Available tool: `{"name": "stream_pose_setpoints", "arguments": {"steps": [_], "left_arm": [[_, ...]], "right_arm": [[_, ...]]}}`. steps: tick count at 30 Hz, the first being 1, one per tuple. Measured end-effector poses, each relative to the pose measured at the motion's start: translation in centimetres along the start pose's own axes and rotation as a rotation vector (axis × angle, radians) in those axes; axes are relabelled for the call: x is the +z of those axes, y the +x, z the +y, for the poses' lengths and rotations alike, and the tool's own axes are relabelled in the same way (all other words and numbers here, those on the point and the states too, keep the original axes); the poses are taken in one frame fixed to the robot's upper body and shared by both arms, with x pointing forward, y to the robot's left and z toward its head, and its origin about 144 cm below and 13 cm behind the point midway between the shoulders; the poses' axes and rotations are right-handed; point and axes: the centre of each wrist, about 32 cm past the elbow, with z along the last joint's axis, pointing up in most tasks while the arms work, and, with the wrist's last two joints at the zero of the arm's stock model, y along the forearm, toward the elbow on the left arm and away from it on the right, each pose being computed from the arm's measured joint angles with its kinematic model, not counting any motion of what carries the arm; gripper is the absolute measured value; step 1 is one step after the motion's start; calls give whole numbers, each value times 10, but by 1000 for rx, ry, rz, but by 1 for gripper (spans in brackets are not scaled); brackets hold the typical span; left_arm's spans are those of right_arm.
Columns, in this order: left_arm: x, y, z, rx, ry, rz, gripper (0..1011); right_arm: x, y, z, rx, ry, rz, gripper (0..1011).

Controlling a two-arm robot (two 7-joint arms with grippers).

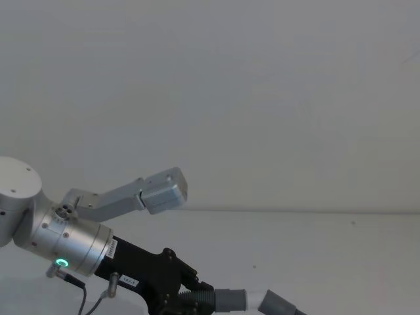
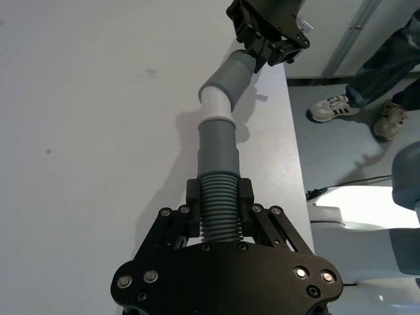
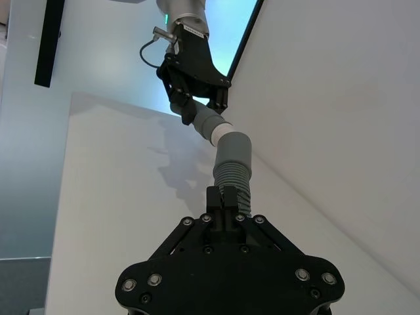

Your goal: Use both hands to pick up one end of the pipe from the table, align the ends, and insert them.

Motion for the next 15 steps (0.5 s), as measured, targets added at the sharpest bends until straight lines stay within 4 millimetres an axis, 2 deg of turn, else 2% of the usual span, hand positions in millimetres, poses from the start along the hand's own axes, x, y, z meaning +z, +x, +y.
{"name": "stream_pose_setpoints", "arguments": {"steps": [15], "left_arm": [[3, 0, 3, -52, 40, 16, 294]], "right_arm": [[0, 3, -2, 20, 0, -18, 16]]}}
